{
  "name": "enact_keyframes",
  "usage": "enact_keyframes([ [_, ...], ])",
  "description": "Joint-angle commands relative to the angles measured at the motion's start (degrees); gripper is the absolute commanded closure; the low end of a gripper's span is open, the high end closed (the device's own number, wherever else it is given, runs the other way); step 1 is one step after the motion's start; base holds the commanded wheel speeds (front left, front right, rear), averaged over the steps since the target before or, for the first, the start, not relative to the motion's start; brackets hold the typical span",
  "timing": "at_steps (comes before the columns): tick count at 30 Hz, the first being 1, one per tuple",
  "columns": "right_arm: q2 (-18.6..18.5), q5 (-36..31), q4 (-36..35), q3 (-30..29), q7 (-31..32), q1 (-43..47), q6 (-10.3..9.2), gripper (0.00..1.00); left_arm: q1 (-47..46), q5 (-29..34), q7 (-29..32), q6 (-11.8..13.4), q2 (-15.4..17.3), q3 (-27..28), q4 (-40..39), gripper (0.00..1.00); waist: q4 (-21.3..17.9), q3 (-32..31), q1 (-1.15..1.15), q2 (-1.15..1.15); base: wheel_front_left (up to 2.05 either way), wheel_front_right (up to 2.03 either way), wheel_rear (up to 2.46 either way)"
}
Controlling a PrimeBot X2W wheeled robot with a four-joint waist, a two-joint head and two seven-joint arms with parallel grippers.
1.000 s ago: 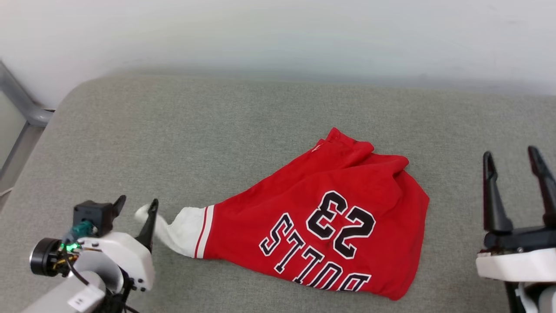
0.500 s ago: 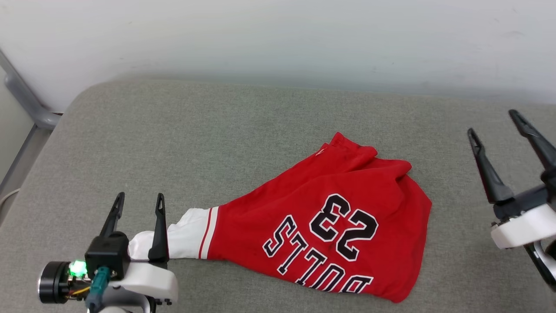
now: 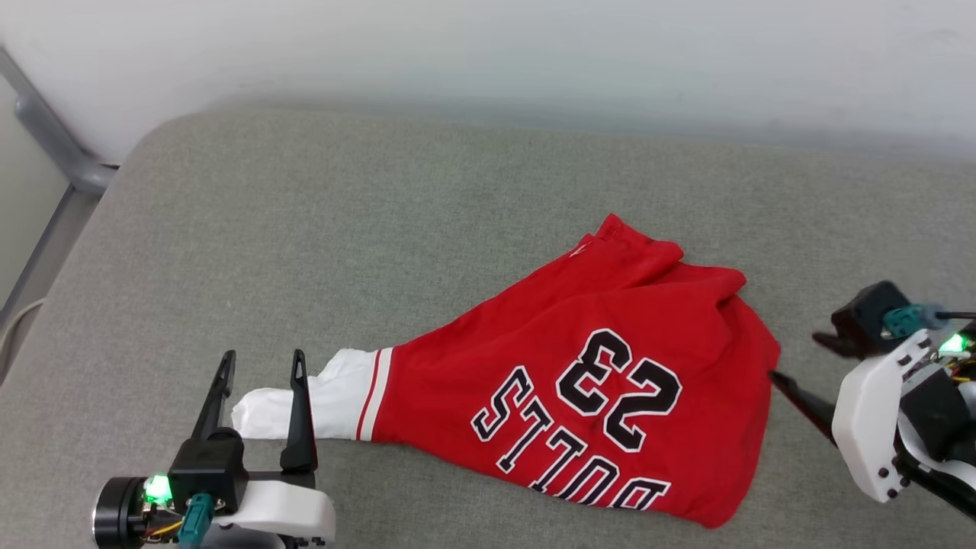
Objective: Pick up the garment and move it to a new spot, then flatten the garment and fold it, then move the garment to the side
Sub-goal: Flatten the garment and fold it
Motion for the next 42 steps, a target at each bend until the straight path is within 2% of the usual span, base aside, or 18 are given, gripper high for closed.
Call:
enact_keyframes([
  [1, -0.77, 2.11, 0.16, 1.19, 3.78, -1.30, -0.06, 0.00, 0.07, 1.48, -0.14, -1.39, -1.27, 1.51, 0.14, 0.00, 0.77, 1.21, 0.00, 0.00, 0.00, 0.00, 0.00],
  [4, -1.45, 4.09, 1.63, 3.11, 8.30, -1.99, -0.06, 0.00, -0.43, 3.49, -0.14, -3.43, -3.47, 3.46, 0.29, 0.00, 1.60, 2.60, 0.00, 0.00, 0.00, 0.00, 0.00],
  [7, -1.23, 4.75, 3.99, 4.92, 9.51, -3.11, -0.06, 0.00, -1.01, 5.21, -0.14, -5.38, -5.52, 4.84, 0.56, 0.00, 2.64, 4.13, 0.00, 0.00, 0.00, 0.00, 0.00],
  [13, -0.12, 5.45, 9.59, 7.60, 9.50, -4.93, -0.06, 0.00, -1.99, 7.42, -0.14, -8.12, -8.43, 6.62, 1.26, 0.00, 4.18, 6.33, 0.00, 0.00, 0.00, 0.00, 0.00],
  [22, 4.51, 8.49, 18.37, 16.94, 7.15, -2.80, 0.28, 0.00, -2.97, 10.04, -0.14, -11.78, -11.77, 9.30, 2.48, 0.00, 5.09, 7.91, 0.00, 0.00, 0.00, 0.00, 0.00],
  [23, 4.71, 8.74, 18.76, 17.81, 6.39, -2.83, 0.32, 0.13, -2.95, 10.34, -0.14, -11.96, -12.05, 9.57, 2.55, 0.00, 4.98, 7.83, 0.00, 0.00, 0.00, 0.00, 0.00],
  [24, 4.90, 8.92, 19.05, 18.44, 5.32, -2.96, 0.32, 0.56, -2.81, 10.47, -0.14, -12.33, -12.30, 9.91, 2.69, 0.00, 4.78, 7.62, 0.00, 0.00, 0.00, 0.00, 0.00],
  [25, 4.95, 8.88, 19.16, 18.81, 3.88, -3.32, 0.32, 0.90, -2.61, 10.76, -0.14, -12.53, -12.49, 10.18, 2.85, 0.00, 4.55, 7.40, 0.00, 0.00, 0.00, 0.00, 0.00],
  [26, 4.91, 8.50, 19.21, 18.91, 2.21, -3.94, 0.32, 1.00, -2.35, 10.93, -0.14, -12.88, -12.64, 10.46, 3.04, 0.00, 4.23, 7.04, 0.00, 0.00, 0.00, 0.00, 0.00],
  [34, 1.57, 7.27, 16.02, 14.05, -11.53, -5.23, -0.06, 1.00, 0.09, 12.31, -0.14, -14.36, -13.07, 12.21, 3.78, 0.00, 1.38, 2.40, 0.00, 0.00, 0.00, 0.00, 0.00],
  [37, 0.76, 7.16, 13.20, 9.81, -15.59, -2.39, -0.06, 1.00, 1.17, 12.80, -0.14, -14.66, -13.03, 12.87, 3.71, 0.00, 0.40, 0.70, 0.00, 0.00, 0.00, 0.00, 0.00],
  [42, 0.61, 5.84, 7.12, -0.69, -19.77, 4.18, -0.06, 1.00, 3.33, 13.32, -0.14, -14.81, -13.07, 13.98, 3.26, 0.00, -1.41, -1.32, 0.00, 0.00, 0.00, 0.00, 0.00],
])
